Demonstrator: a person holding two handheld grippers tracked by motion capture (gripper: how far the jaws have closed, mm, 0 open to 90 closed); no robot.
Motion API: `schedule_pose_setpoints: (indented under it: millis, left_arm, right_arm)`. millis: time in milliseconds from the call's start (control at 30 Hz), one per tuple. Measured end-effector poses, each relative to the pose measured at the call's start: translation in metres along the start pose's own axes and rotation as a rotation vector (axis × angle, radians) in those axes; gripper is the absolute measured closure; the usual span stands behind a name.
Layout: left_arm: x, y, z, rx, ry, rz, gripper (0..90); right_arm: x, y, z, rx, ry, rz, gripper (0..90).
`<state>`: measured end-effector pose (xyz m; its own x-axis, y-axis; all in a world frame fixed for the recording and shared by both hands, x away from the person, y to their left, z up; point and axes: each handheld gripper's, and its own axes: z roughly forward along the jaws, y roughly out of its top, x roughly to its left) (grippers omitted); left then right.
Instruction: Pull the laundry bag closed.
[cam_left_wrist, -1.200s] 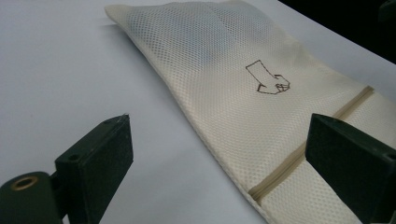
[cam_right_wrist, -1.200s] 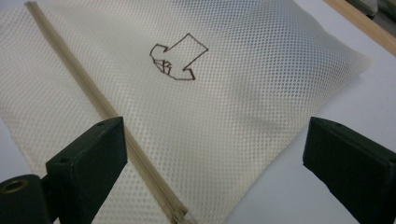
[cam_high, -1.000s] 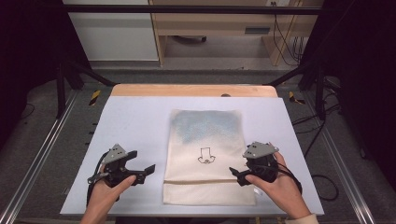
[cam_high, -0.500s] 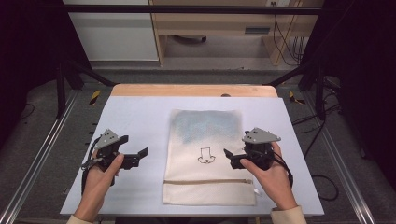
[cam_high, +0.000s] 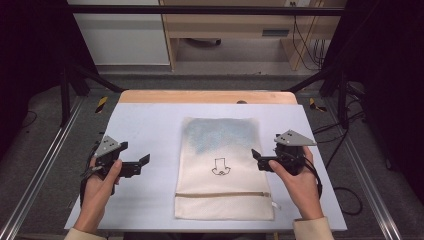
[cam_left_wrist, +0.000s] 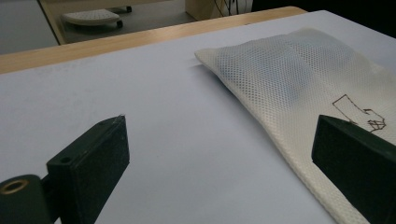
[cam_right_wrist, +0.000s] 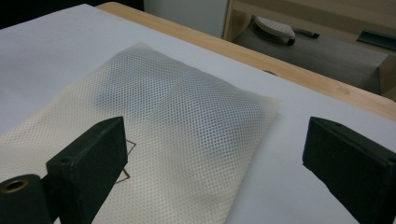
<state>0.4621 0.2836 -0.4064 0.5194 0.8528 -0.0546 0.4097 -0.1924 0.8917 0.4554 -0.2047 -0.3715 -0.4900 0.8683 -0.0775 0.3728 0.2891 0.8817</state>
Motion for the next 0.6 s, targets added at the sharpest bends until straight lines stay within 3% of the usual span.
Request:
schedule_pose_setpoints:
  millis: [267,600]
  left_arm:
    - [0.015,-0.006,-0.005,-0.007,0.037,-0.012,4.1]
    - [0.028,-0.012,-0.01,-0.03,0.072,0.012,4.1]
  right_arm:
    - [-0.017,-0.008,-0.009,-0.01,-0.041,0.037,7.1]
    - [-0.035,-0.018,-0.018,-0.025,-0.085,0.075,6.7]
